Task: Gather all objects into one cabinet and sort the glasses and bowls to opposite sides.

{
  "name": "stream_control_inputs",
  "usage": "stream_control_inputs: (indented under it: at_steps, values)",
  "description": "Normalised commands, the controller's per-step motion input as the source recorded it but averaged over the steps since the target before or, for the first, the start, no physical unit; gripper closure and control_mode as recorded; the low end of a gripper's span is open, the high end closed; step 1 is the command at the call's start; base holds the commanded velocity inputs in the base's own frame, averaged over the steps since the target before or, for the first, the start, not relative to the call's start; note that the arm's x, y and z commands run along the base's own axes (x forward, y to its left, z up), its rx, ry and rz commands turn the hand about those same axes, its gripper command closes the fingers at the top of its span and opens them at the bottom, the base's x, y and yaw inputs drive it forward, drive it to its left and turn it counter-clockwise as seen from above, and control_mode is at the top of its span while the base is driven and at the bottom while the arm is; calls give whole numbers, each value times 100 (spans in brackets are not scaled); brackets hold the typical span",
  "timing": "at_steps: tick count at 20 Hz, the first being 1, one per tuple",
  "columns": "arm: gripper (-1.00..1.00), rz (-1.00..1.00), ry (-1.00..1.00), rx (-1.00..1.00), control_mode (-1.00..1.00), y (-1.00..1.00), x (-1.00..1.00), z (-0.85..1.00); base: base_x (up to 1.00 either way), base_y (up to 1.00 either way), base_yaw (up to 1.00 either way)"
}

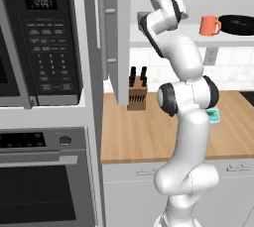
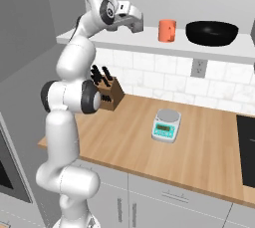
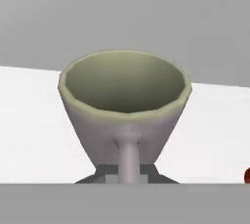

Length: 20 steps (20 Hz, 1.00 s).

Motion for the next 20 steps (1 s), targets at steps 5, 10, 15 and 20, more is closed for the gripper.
stream_control_inputs:
  at_steps: [5, 10, 15, 20]
  values:
    - [100, 0, 2, 20, -100, -43, 1, -74, 0, 0, 0]
    - [100, 0, -7, 12, -100, -22, 23, -79, 0, 0, 0]
    - [100, 0, -9, 3, -100, -2, 22, -92, 0, 0, 0]
    - [100, 0, -1, 4, -100, -27, 6, -94, 0, 0, 0]
